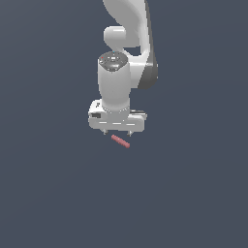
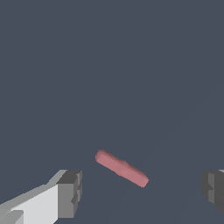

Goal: Pick up the object and move it to a goal position.

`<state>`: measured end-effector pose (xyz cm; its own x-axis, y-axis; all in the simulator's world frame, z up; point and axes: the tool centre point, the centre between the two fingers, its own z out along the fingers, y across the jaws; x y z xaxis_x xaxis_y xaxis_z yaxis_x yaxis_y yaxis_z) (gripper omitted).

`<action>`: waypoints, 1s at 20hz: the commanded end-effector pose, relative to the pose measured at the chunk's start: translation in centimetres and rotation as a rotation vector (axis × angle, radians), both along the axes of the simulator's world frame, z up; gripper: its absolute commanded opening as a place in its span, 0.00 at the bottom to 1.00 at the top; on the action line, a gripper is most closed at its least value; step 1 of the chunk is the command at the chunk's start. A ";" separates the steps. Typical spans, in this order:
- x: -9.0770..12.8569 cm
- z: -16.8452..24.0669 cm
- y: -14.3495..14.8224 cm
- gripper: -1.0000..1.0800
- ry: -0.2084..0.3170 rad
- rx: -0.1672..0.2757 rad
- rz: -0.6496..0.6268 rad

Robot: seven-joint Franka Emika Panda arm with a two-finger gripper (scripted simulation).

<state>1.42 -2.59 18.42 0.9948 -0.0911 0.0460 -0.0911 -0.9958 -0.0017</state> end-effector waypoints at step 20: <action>0.0 0.3 1.0 0.96 0.000 0.026 0.043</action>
<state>1.49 -1.54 18.87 0.9970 -0.0630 0.0449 -0.0617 -0.9977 -0.0291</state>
